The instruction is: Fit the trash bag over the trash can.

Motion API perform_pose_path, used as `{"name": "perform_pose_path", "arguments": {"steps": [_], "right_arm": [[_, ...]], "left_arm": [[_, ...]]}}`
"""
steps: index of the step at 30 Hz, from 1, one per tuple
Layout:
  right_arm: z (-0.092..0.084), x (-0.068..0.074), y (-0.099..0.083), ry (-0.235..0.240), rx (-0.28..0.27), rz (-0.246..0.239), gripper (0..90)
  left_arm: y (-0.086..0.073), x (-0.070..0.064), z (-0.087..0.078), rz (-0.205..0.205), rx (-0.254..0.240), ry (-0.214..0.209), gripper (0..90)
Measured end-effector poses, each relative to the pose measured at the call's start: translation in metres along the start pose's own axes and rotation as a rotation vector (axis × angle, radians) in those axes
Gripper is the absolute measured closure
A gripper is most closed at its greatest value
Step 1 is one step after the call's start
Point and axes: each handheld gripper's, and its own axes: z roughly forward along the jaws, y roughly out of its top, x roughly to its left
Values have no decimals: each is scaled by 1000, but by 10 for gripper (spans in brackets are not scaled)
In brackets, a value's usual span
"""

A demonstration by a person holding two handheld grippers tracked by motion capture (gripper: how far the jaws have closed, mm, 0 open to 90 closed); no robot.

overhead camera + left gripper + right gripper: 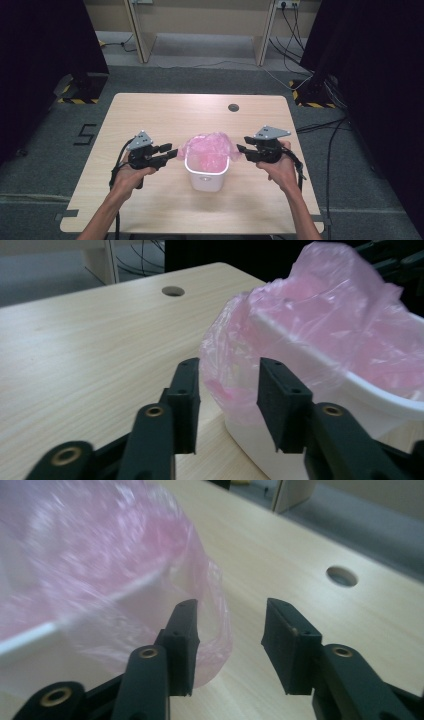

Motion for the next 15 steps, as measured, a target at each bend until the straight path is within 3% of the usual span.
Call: {"name": "perform_pose_path", "arguments": {"steps": [3,6,10,12,15], "right_arm": [[-19,2,2,14,-54,-14,550],[-26,9,1,38,-59,-61,549],[-22,28,-4,68,-20,-148,529],[-16,36,-7,94,-3,-163,528],[-7,39,-9,75,31,-213,600]], "left_arm": [[-1,-8,-9,64,-10,-16,566],[-3,-15,-9,127,-6,-17,527],[-5,-25,-5,215,-10,-49,518],[-6,-26,-1,239,3,-71,519],[-9,-24,7,247,23,-90,549]]}}
